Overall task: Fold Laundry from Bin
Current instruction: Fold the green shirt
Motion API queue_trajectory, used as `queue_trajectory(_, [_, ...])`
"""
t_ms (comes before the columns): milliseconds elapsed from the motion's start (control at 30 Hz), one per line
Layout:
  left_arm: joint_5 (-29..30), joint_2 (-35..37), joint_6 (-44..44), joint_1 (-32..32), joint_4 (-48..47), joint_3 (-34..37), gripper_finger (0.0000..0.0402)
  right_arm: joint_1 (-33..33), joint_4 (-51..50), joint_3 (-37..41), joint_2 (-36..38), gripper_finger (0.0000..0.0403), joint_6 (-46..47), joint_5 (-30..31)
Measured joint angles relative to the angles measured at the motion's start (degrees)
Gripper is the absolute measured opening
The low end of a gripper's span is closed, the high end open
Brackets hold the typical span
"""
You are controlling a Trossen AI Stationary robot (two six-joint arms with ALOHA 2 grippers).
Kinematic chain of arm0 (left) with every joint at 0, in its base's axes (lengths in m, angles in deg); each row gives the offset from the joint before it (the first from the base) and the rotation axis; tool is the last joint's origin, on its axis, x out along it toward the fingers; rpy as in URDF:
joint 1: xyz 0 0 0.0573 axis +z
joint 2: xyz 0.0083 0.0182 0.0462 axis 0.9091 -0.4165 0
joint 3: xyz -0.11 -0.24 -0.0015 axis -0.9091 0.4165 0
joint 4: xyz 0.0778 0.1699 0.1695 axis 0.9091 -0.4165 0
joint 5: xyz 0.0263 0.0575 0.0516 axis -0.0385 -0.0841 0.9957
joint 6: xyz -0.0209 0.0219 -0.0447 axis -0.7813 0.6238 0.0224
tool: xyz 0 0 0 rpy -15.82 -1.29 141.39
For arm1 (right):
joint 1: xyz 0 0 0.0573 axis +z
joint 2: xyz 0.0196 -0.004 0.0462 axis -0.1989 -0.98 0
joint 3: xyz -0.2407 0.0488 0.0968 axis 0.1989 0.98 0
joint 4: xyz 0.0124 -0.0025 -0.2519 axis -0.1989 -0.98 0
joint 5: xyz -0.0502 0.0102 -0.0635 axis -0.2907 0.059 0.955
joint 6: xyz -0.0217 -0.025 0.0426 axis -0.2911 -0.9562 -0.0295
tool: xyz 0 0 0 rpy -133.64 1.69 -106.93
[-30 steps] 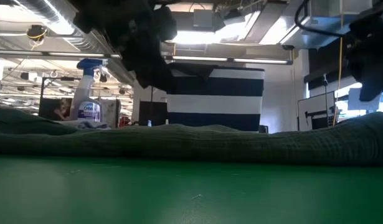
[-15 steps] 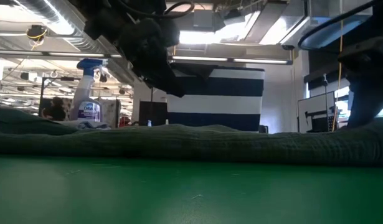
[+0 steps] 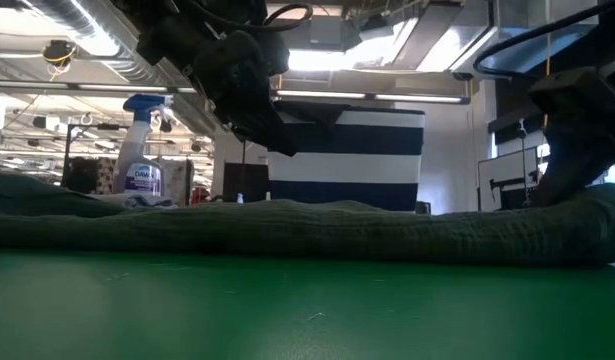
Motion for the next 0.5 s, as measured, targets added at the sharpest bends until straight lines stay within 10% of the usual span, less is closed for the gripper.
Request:
queue_trajectory(267, [-4.56, -2.17, -0.39, -0.97, 2.23, -0.02, 0.0087, -0.11, -1.12, 0.05, 0.54, 0.0026, -3.17, -0.93])
queue_trajectory(500, [-8.6, -10.44, -1.6, -5.7, 12.65, -0.05, 0.0087, -0.09, -6.42, -1.15, 4.02, 0.0021, -4.39, -1.44])
